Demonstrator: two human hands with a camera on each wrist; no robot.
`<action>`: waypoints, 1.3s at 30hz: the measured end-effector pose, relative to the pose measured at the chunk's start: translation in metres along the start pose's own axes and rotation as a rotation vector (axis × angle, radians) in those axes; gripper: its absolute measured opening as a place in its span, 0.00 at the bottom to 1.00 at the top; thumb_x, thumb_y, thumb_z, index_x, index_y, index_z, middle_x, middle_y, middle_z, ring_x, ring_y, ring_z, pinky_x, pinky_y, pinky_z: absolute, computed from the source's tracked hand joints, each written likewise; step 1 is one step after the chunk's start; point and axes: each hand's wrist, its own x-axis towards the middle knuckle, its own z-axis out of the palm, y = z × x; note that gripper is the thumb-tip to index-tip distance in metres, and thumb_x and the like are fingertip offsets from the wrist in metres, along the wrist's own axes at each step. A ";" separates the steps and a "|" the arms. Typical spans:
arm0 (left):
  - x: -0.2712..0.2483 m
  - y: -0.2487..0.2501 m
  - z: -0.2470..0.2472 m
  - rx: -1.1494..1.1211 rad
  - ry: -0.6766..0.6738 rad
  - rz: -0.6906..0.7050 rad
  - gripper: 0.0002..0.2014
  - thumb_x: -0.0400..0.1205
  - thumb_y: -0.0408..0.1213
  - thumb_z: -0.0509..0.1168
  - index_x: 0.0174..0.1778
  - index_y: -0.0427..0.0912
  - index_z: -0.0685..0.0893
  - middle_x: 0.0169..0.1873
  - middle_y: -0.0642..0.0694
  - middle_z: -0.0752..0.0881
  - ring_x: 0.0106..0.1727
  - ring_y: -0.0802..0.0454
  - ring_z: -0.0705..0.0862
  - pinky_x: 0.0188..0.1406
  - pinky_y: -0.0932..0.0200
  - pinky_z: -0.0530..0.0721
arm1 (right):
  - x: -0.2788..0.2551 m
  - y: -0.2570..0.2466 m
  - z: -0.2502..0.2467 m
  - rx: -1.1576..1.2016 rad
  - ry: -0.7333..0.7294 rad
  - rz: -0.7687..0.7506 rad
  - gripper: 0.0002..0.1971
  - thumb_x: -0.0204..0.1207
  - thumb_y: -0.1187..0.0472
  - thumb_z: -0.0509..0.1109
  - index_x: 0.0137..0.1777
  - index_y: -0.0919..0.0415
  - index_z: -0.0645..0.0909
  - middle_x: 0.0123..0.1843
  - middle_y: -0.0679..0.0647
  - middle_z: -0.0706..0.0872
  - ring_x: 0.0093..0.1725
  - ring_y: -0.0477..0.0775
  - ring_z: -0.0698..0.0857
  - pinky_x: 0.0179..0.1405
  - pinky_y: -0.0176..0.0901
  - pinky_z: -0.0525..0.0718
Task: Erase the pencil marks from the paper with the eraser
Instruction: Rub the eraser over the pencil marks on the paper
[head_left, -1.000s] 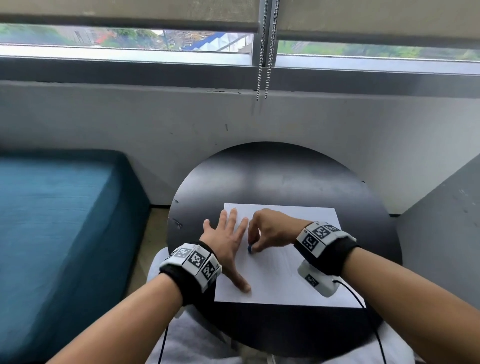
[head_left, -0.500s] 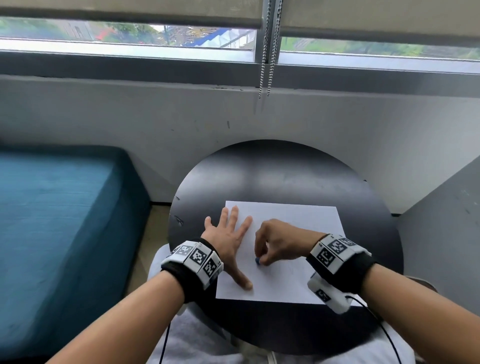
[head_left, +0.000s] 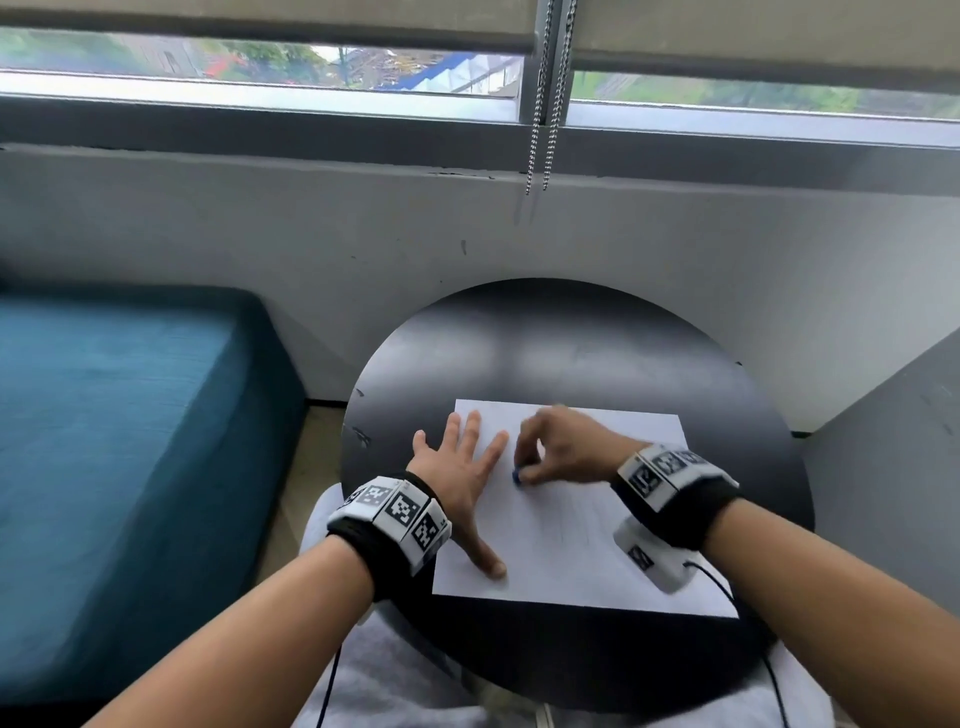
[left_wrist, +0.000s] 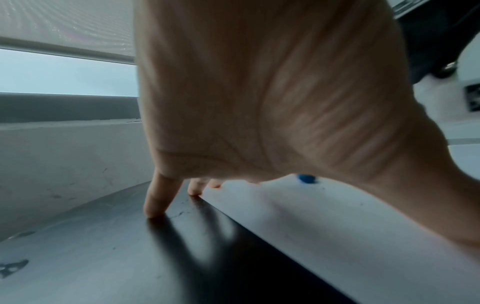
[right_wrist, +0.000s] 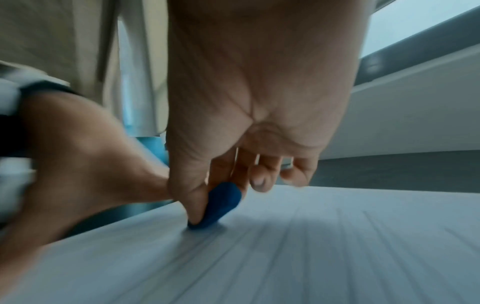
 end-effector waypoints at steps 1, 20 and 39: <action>0.000 0.000 0.000 -0.003 -0.002 0.000 0.77 0.55 0.76 0.76 0.86 0.50 0.31 0.85 0.37 0.32 0.85 0.36 0.31 0.79 0.22 0.47 | 0.009 0.002 -0.004 -0.008 0.059 0.014 0.03 0.66 0.58 0.78 0.38 0.54 0.90 0.36 0.47 0.87 0.38 0.50 0.84 0.43 0.47 0.84; -0.001 0.002 -0.001 0.013 -0.017 -0.021 0.77 0.55 0.76 0.75 0.85 0.49 0.30 0.84 0.38 0.30 0.85 0.36 0.30 0.80 0.23 0.46 | -0.012 0.002 0.010 -0.044 -0.245 0.007 0.04 0.63 0.58 0.80 0.36 0.56 0.89 0.36 0.50 0.90 0.38 0.52 0.87 0.40 0.48 0.84; -0.002 0.005 -0.006 0.033 -0.033 -0.018 0.76 0.55 0.75 0.76 0.85 0.53 0.30 0.84 0.36 0.30 0.85 0.34 0.31 0.79 0.22 0.47 | -0.022 0.014 0.010 0.064 -0.079 0.051 0.03 0.65 0.57 0.78 0.34 0.55 0.89 0.32 0.46 0.88 0.36 0.48 0.85 0.40 0.48 0.84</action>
